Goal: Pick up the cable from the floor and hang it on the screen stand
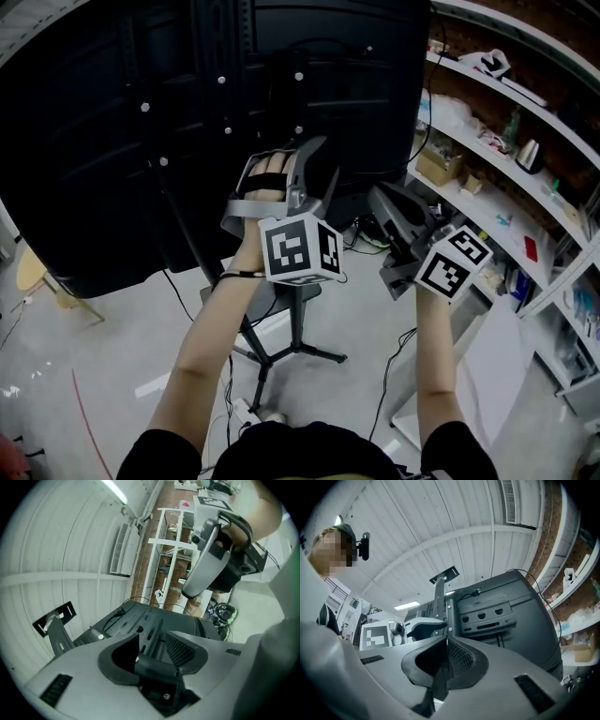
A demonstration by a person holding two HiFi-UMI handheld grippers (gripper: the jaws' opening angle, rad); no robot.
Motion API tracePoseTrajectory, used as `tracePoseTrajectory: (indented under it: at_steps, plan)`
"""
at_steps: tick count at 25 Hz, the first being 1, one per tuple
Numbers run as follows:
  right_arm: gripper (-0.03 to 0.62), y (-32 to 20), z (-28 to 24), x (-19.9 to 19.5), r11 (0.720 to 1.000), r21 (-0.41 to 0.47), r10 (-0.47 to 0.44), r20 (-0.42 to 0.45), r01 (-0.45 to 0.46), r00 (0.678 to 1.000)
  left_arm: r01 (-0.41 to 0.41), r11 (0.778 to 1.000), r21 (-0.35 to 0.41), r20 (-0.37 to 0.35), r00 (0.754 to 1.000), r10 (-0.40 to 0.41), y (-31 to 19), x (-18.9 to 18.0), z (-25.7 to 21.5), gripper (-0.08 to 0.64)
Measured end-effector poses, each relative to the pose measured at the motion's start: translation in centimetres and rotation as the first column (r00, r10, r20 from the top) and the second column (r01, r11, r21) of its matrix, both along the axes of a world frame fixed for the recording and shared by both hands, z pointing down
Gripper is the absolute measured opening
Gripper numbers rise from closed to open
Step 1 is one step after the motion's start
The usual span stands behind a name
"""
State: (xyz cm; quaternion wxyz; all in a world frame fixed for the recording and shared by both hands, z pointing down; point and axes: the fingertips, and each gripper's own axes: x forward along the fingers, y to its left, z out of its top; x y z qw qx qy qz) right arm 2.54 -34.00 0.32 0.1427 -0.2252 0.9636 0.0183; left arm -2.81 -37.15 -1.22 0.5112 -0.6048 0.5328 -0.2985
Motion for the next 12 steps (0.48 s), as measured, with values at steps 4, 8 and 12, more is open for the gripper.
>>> tracePoseTrajectory:
  at_steps: [4,8,12]
  plan:
    - [0.025,0.9,1.1,-1.0,1.000,-0.028,0.003,0.049,-0.002,0.999,-0.087,0.994,-0.063,-0.177,0.981,0.075,1.7,-1.0,3.1,0.177]
    - [0.025,1.8,2.3,-1.8,0.997,-0.044,0.058,0.078,-0.055,0.995,-0.179,0.978,-0.106,-0.415,0.902,0.120,3.9,-2.0,5.5,0.105]
    - [0.025,3.0,3.5,-2.8,0.994,-0.052,0.106,0.105,-0.101,0.989,-0.279,0.955,-0.099,-0.636,0.756,0.155,5.5,-3.7,7.8,0.044]
